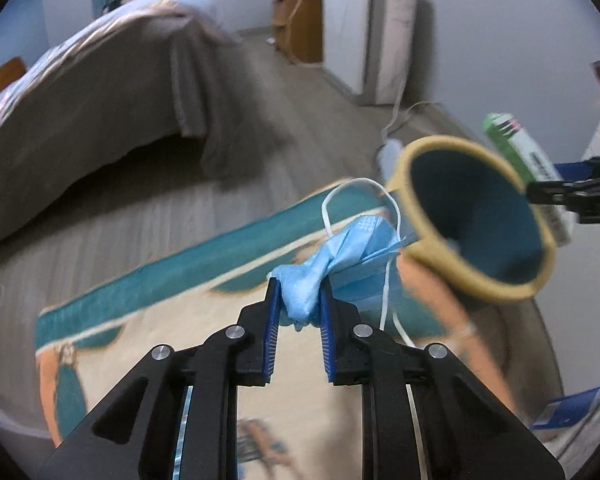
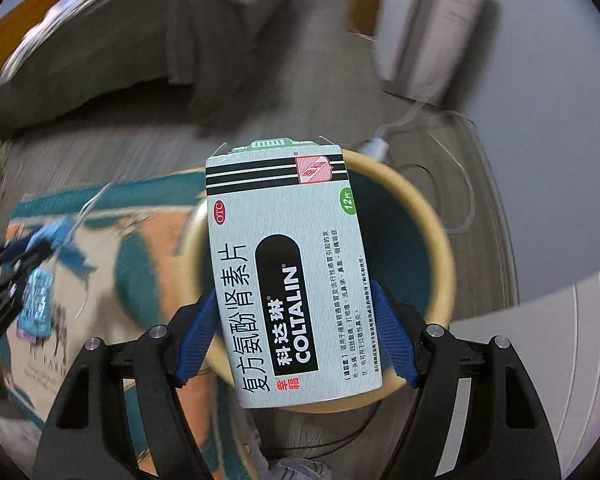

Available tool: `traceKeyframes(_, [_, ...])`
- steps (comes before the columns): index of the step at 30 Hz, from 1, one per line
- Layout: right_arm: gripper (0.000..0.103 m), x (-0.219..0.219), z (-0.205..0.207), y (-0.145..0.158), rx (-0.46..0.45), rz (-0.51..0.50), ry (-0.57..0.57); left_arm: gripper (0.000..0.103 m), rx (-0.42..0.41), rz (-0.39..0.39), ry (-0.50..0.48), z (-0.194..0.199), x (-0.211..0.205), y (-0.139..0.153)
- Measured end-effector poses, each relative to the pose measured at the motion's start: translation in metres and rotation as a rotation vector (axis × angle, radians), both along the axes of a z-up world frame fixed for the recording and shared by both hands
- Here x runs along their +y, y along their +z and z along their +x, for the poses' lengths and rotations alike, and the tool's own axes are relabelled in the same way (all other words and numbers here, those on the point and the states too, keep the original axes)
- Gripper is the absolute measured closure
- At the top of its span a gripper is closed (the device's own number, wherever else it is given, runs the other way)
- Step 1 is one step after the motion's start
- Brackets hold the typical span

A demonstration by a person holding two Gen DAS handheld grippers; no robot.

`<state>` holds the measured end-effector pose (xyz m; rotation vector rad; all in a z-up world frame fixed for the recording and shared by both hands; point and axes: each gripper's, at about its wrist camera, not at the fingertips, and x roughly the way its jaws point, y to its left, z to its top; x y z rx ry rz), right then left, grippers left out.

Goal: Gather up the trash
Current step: 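Carry the COLTALIN box over the wastebasket with the right tool while the left tool grasps the blue mask, then release the COLTALIN box and blue mask into the wastebasket with both tools, then move both open tools back over the blister pack and purple wrapper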

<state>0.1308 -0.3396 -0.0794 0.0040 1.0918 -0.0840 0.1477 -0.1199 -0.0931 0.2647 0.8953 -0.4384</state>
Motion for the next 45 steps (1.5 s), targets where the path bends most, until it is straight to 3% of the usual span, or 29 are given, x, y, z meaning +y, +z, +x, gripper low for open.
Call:
traceKeyframes(5, [0.031, -0.040, -0.004, -0.007, 0.005, 0.022, -0.124, 0.084, 0.026, -0.060, -0.074, 0.000, -0.056, 0.009])
traceKeyframes(12, [0.030, -0.063, -0.005, -0.015, 0.016, 0.057, -0.194, 0.080, 0.053, -0.026, -0.142, 0.011, -0.124, -0.004])
traceKeyframes(14, [0.030, -0.064, -0.004, -0.015, 0.016, 0.073, -0.196, 0.058, 0.047, -0.019, -0.164, 0.010, -0.134, -0.006])
traceKeyframes(17, [0.029, -0.066, -0.004, -0.016, 0.018, 0.080, -0.183, 0.041, 0.020, 0.022, -0.157, 0.008, -0.139, -0.007])
traceKeyframes(18, [0.024, -0.065, -0.003, -0.016, 0.019, 0.080, -0.179, 0.035, 0.020, 0.021, -0.154, 0.008, -0.137, -0.007])
traceKeyframes(19, [0.022, -0.065, -0.003, -0.016, 0.018, 0.078, -0.177, 0.025, 0.014, 0.020, -0.145, 0.007, -0.134, -0.005])
traceKeyframes(23, [0.017, -0.065, -0.002, -0.015, 0.009, 0.079, -0.180, 0.013, -0.009, 0.001, -0.107, 0.004, -0.120, 0.004])
traceKeyframes(32, [0.006, -0.042, -0.001, 0.004, -0.030, 0.090, -0.148, 0.009, -0.056, 0.005, -0.040, -0.016, -0.065, 0.038])
traceKeyframes(45, [0.006, 0.044, -0.002, 0.039, -0.091, 0.046, 0.007, 0.009, -0.072, 0.034, 0.199, -0.057, 0.083, 0.080])
